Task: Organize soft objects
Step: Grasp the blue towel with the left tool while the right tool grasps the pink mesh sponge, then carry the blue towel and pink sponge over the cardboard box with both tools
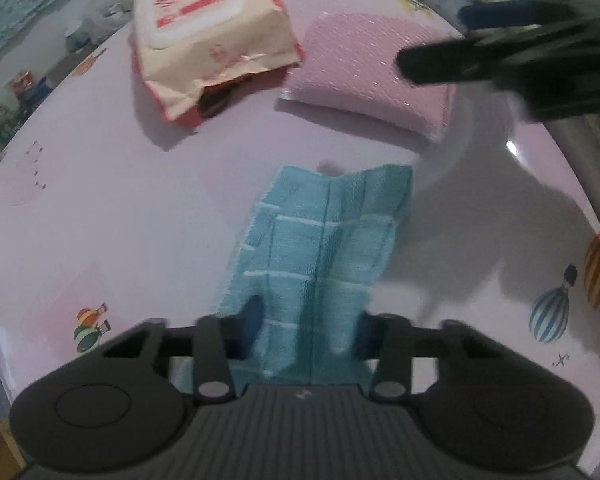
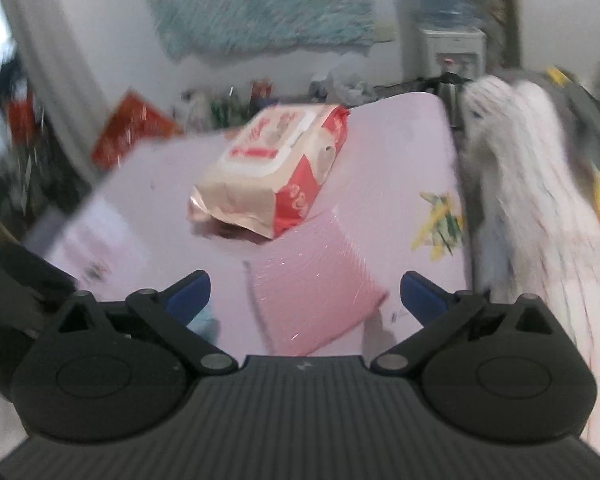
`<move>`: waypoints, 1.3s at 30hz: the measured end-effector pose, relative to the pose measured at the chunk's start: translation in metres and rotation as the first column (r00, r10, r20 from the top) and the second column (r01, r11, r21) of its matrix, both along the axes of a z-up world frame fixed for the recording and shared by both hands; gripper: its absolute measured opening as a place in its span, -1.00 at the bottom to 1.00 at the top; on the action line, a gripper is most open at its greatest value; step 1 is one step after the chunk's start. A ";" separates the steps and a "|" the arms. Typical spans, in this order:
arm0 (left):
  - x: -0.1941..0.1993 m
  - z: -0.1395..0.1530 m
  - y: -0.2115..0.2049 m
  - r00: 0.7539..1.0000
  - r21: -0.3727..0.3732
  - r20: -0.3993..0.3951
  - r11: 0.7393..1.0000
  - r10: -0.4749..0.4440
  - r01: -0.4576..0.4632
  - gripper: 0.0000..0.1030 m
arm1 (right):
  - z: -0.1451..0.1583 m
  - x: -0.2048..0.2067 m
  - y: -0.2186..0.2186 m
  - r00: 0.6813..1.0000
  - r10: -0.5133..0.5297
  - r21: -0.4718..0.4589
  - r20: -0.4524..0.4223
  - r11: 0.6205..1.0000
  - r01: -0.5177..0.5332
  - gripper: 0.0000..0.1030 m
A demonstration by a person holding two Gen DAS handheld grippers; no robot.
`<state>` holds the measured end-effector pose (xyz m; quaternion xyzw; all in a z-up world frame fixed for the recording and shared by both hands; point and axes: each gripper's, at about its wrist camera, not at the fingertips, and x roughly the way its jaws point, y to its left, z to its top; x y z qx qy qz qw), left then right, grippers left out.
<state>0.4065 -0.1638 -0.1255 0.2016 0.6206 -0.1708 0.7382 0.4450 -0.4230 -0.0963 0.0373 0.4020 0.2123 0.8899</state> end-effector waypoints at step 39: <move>-0.158 0.211 0.030 0.930 -0.363 0.345 0.932 0.124 0.011 -0.83 | 0.052 -0.306 -0.105 0.942 -0.324 0.469 -0.091 0.820 0.328 0.53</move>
